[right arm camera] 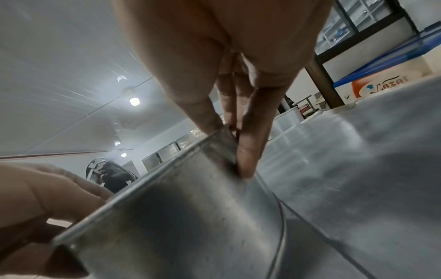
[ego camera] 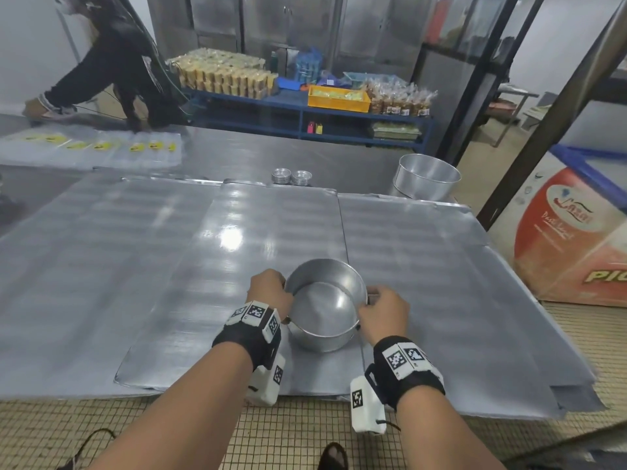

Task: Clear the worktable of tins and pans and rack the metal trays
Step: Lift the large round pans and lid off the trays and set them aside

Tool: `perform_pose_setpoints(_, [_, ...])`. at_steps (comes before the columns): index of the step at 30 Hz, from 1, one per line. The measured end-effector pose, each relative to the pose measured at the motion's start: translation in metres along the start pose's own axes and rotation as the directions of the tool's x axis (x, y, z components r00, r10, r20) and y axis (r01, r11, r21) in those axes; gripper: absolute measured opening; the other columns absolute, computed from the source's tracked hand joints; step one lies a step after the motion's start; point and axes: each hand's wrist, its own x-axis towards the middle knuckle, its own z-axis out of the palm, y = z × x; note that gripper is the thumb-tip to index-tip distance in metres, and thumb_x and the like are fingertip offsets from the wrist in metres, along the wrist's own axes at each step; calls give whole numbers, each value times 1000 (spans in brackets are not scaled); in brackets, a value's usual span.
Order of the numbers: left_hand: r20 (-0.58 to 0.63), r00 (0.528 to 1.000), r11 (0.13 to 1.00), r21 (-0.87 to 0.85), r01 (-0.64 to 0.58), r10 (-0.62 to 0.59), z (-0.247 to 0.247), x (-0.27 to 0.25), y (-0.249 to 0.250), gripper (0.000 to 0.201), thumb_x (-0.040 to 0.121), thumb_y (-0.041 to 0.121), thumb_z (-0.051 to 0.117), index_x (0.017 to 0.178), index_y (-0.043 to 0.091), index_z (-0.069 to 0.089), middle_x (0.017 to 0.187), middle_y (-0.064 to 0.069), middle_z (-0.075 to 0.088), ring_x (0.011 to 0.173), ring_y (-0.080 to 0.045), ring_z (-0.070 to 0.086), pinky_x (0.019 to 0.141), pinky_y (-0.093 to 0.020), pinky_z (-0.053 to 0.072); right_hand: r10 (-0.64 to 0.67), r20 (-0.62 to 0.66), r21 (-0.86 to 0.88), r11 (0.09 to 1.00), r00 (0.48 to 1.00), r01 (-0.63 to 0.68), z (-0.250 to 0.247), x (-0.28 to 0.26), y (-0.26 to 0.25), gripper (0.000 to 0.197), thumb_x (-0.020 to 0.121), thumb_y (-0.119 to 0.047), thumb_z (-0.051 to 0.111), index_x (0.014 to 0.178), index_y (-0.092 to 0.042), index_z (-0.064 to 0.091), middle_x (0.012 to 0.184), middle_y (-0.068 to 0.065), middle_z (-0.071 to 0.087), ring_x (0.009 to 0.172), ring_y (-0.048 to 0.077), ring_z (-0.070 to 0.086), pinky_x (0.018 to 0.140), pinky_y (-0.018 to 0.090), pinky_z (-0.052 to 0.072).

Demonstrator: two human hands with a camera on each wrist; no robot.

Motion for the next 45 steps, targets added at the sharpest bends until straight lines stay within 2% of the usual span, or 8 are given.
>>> perform_pose_setpoints(5, [-157, 986, 972, -214, -95, 62, 9, 13, 13, 12, 81, 9, 64, 89, 16, 69, 88, 2, 67, 73, -25, 70, 67, -42, 63, 42, -28, 164, 986, 999, -37, -1, 23, -5, 25, 81, -7, 65, 104, -13, 70, 94, 3, 74, 82, 22, 65, 80, 23, 50])
perform_pose_setpoints(9, [-247, 966, 934, -320, -160, 81, 15, 32, 28, 16, 81, 12, 62, 92, 19, 70, 89, 8, 69, 75, -22, 71, 71, -44, 62, 123, 53, 429, 894, 991, -134, 7, 49, -8, 26, 83, 4, 64, 104, -12, 66, 95, 9, 69, 67, 18, 67, 47, 20, 53])
perform_pose_setpoints(19, [-161, 985, 890, -456, -26, -54, 36, 115, 73, 22, 82, 15, 69, 104, 12, 71, 96, -3, 74, 78, -23, 74, 73, -43, 63, 230, 150, 661, 700, 962, -270, 29, 149, -9, 39, 84, 11, 61, 116, -12, 64, 102, 19, 68, 85, 40, 71, 60, 51, 61])
perform_pose_setpoints(23, [16, 985, 853, -497, 159, -174, 56, 153, 94, 5, 72, -3, 67, 76, 0, 70, 81, -20, 73, 71, -33, 75, 63, -42, 64, 267, 168, 687, 658, 949, -307, 36, 195, -6, 41, 85, 11, 61, 108, -23, 60, 97, 15, 70, 83, 39, 72, 62, 52, 62])
perform_pose_setpoints(31, [85, 991, 891, -435, 129, -102, 93, 268, 131, 30, 47, 22, 73, 68, 1, 68, 70, -18, 73, 73, -34, 75, 70, -48, 63, 272, 177, 697, 644, 946, -315, 49, 318, 6, 39, 84, 10, 64, 114, -14, 64, 98, 20, 70, 78, 39, 73, 65, 50, 62])
perform_pose_setpoints(35, [109, 992, 910, -404, 96, -57, 109, 337, 166, 14, 57, 15, 79, 65, 6, 72, 62, -10, 73, 64, -23, 75, 70, -42, 64, 212, 138, 672, 698, 967, -249, 48, 395, 3, 34, 84, 10, 63, 105, -17, 65, 93, 15, 72, 75, 35, 74, 68, 51, 62])
perform_pose_setpoints(41, [71, 997, 924, -382, 13, 16, 128, 426, 220, 17, 80, 2, 76, 69, 3, 64, 45, 5, 61, 38, 2, 57, 39, -11, 44, 115, 118, 631, 758, 986, -164, 57, 509, -4, 21, 85, 9, 63, 94, -10, 65, 97, 22, 70, 80, 37, 73, 67, 46, 62])
perform_pose_setpoints(45, [25, 999, 938, -345, -20, 30, 141, 484, 237, 15, 82, 6, 75, 90, -6, 71, 62, -3, 69, 51, -9, 68, 44, -16, 51, 50, 128, 605, 787, 991, -118, 62, 575, -5, 15, 86, 7, 63, 93, -6, 64, 103, 20, 68, 79, 36, 73, 66, 42, 62])
